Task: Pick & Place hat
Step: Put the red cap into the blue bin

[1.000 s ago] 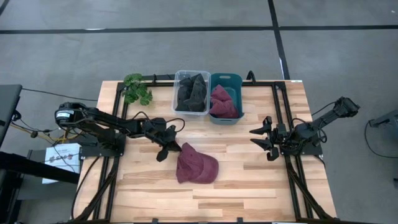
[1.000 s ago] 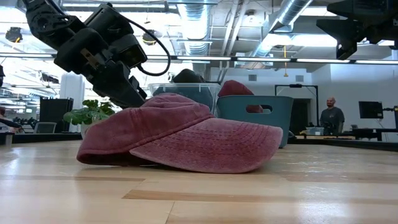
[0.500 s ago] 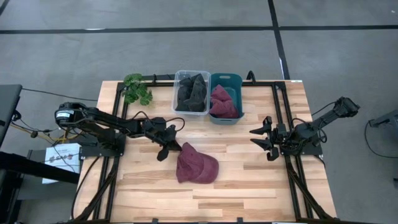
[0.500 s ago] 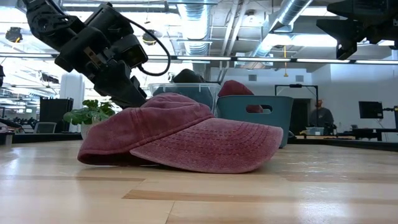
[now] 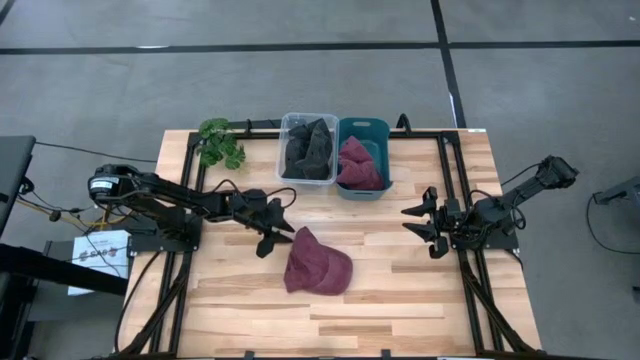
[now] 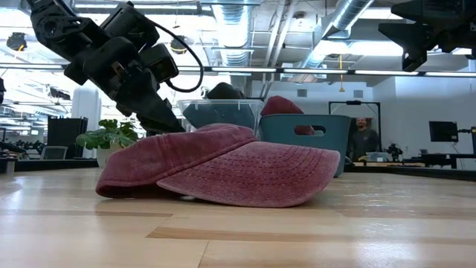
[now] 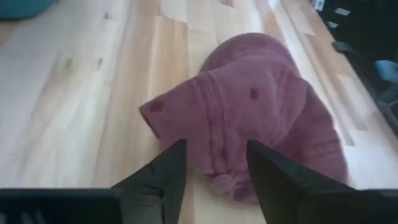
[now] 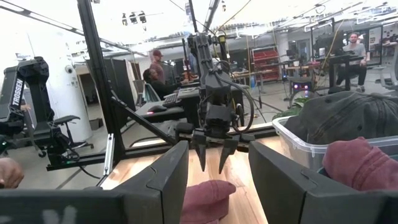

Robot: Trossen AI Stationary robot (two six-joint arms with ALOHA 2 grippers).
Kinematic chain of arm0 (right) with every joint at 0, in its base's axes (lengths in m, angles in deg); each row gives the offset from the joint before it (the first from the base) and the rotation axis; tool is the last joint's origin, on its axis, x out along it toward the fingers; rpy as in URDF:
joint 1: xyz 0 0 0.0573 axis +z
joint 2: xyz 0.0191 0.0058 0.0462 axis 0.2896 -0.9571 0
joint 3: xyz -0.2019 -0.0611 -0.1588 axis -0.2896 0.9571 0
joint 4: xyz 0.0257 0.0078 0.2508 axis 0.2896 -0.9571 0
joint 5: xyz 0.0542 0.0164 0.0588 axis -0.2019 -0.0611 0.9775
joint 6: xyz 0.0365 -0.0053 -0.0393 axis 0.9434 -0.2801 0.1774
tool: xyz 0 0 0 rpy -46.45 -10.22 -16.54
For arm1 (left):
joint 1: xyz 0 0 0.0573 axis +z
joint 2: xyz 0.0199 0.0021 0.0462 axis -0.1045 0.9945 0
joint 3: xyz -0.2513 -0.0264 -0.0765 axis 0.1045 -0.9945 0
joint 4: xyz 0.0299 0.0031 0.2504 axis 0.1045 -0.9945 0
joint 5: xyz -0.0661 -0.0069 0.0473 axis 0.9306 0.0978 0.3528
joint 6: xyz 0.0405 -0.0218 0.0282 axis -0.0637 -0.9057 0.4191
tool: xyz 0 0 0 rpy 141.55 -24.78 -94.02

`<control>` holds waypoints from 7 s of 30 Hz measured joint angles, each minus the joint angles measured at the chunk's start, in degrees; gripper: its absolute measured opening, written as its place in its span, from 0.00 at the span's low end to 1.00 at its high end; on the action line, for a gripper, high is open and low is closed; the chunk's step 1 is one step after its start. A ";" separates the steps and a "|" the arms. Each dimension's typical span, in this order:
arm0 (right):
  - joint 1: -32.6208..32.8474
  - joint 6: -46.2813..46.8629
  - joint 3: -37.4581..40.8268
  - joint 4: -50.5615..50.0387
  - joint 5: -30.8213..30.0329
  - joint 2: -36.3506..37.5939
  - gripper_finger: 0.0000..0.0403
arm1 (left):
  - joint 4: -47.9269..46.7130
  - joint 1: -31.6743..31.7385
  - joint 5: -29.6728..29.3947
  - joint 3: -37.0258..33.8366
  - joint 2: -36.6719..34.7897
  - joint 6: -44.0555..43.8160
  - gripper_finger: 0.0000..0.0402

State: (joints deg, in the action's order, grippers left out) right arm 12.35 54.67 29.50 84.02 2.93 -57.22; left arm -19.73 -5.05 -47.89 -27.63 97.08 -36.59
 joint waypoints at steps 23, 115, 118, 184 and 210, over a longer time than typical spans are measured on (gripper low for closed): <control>-0.01 0.01 -0.01 0.04 0.01 0.01 0.40 | 5.72 0.74 5.38 -2.19 8.58 -5.06 0.33; 0.01 0.01 0.01 0.07 0.04 0.01 0.40 | 21.89 -0.26 15.01 0.55 19.21 -4.58 0.36; 0.01 0.01 -0.01 0.07 0.04 0.01 0.40 | 22.44 -0.26 15.02 0.55 19.20 -4.58 0.36; 0.01 0.01 -0.01 0.06 0.02 0.01 0.40 | 32.79 -3.36 14.78 5.34 17.63 -0.91 0.02; -0.01 -0.01 -0.01 0.11 -0.04 0.01 0.40 | 28.14 -1.06 14.41 9.51 7.08 2.09 0.02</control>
State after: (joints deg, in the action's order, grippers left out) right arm 12.33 54.66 29.49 84.13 2.88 -57.21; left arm 8.41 -6.11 -33.48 -18.12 104.16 -34.51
